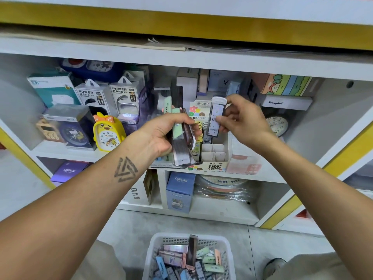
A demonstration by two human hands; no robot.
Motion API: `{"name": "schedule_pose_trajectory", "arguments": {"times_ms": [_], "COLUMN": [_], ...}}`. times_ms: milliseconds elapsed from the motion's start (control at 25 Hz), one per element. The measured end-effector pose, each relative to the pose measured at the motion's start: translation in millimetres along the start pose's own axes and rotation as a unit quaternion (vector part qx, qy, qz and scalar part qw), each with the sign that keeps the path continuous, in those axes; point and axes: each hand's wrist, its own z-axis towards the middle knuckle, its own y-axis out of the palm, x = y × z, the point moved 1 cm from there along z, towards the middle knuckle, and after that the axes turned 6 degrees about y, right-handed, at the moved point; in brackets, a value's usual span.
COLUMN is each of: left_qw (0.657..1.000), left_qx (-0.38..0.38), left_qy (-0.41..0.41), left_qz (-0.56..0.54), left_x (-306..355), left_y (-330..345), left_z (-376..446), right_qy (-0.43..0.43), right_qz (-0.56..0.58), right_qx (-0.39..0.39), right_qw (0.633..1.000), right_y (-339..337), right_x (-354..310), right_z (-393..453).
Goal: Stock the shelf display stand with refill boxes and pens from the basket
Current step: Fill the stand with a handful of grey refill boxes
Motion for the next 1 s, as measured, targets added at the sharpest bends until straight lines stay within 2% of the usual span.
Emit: {"name": "schedule_pose_trajectory", "arguments": {"times_ms": [240, 360, 520, 600, 760, 880, 1000], "left_qw": [1.000, 1.000, 1.000, 1.000, 1.000, 0.999, 0.999], "left_qx": [-0.002, -0.006, -0.009, -0.013, -0.022, -0.030, -0.036], "left_qy": [-0.004, -0.003, -0.004, -0.006, -0.003, -0.006, -0.007], "left_qz": [0.007, 0.013, 0.013, 0.014, 0.020, 0.026, 0.026], "left_x": [0, 1, 1, 0, -2, -3, -4], "left_y": [-2, -3, -4, -4, -1, 2, 4], "left_z": [-1, -1, -2, -2, -3, -4, -3], "right_qy": [-0.042, -0.049, -0.076, -0.059, -0.009, 0.010, -0.026], "right_qz": [-0.121, -0.148, -0.151, -0.126, -0.116, -0.094, -0.197], "right_qx": [-0.025, -0.003, 0.038, 0.038, 0.005, -0.051, -0.031], "right_qw": [0.991, 0.988, 0.985, 0.990, 0.993, 0.994, 0.980], "right_y": [20, 26, 23, 20, 18, 25, 27], "right_x": [12, 17, 15, 14, 17, 18, 18], "right_z": [-2, 0, 4, 5, 3, -3, -5]}}
